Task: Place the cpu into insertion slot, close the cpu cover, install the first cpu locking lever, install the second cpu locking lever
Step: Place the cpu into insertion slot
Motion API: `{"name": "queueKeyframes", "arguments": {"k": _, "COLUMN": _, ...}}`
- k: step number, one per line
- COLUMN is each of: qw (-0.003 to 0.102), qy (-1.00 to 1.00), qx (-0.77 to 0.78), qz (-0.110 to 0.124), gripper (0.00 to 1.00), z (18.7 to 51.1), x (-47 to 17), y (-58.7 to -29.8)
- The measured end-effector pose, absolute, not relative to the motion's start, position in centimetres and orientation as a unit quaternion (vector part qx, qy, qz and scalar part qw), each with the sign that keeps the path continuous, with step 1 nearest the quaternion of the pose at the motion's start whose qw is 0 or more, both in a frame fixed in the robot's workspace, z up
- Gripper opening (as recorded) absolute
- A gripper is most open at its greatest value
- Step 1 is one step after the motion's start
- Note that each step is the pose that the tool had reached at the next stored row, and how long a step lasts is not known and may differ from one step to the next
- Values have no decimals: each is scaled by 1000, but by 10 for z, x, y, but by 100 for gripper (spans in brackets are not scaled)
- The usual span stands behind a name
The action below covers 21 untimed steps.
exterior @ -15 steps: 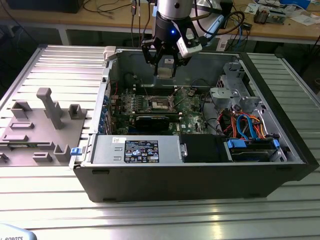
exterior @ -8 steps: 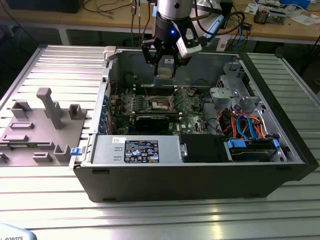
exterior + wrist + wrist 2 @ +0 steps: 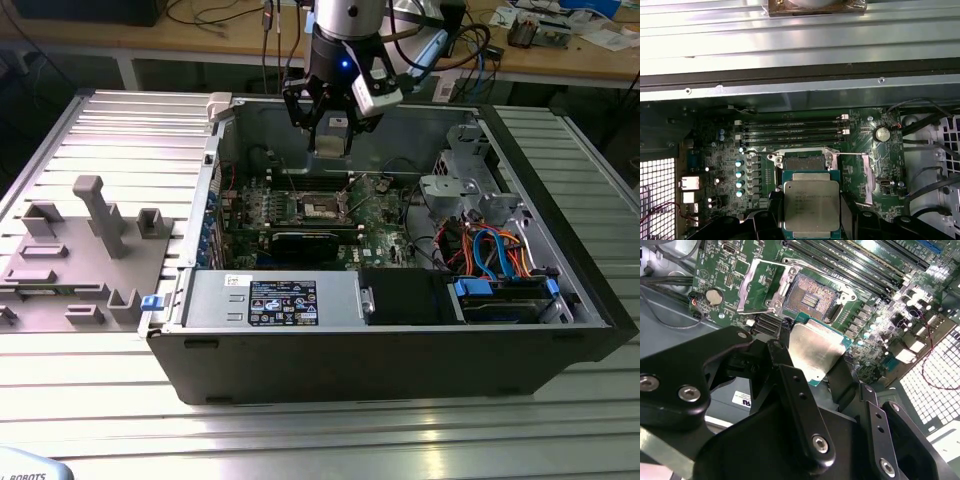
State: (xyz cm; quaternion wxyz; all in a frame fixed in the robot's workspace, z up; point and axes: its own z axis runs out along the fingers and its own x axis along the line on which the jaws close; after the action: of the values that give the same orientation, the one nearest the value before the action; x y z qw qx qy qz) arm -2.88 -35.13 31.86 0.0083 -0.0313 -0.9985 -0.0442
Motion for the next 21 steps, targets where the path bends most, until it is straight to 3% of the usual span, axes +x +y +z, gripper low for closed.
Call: {"name": "queueKeyframes", "arguments": {"k": 21, "qw": 7, "qy": -998, "qx": -54, "qz": -38, "gripper": 55, "z": 315, "x": -29, "y": -351}}
